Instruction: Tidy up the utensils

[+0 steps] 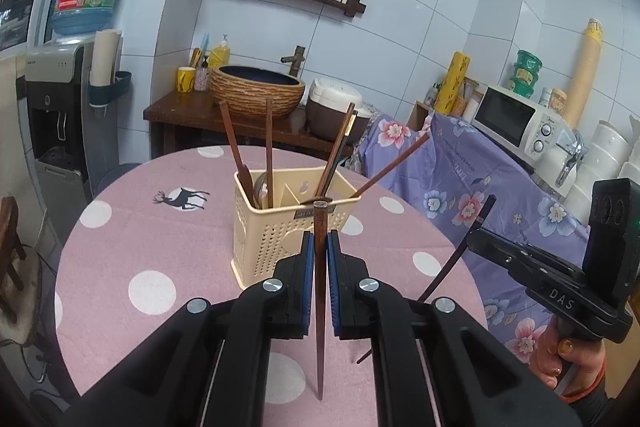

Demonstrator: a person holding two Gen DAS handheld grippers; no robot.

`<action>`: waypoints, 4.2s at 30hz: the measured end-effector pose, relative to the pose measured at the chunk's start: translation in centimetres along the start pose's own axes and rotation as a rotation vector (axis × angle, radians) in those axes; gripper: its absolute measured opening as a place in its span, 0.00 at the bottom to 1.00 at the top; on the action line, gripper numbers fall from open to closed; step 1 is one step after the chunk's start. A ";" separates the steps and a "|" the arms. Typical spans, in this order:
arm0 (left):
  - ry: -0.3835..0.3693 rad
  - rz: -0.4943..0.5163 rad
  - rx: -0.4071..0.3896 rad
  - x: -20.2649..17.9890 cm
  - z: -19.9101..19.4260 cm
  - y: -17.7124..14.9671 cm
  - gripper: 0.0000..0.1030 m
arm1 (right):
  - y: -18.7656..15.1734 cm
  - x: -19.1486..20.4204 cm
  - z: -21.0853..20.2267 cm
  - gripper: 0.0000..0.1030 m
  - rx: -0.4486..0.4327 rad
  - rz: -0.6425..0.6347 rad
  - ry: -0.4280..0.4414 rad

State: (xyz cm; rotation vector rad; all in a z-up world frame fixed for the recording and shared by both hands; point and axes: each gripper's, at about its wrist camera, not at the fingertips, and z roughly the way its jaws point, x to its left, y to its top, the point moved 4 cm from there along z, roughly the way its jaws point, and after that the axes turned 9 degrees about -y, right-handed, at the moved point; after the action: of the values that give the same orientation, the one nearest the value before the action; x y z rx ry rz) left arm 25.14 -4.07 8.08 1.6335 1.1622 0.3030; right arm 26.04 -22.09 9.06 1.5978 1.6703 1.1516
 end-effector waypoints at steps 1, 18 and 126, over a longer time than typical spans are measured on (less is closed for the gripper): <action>-0.005 0.002 -0.005 0.0 -0.1 0.3 0.08 | 0.4 0.0 0.0 0.08 -0.002 -0.001 0.006; 0.101 0.073 -0.203 -1.8 -2.6 18.3 0.08 | 20.1 3.1 0.1 0.08 -0.227 -0.039 -0.039; 0.325 0.175 -0.300 -5.4 -13.3 -20.6 0.95 | -20.2 8.0 -15.4 0.95 -0.349 -0.168 -0.241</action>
State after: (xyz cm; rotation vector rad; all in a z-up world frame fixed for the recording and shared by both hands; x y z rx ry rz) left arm 2.41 -1.06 -2.10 1.4539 1.1470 0.8405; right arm 1.66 -15.93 0.40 1.2945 1.3362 1.0502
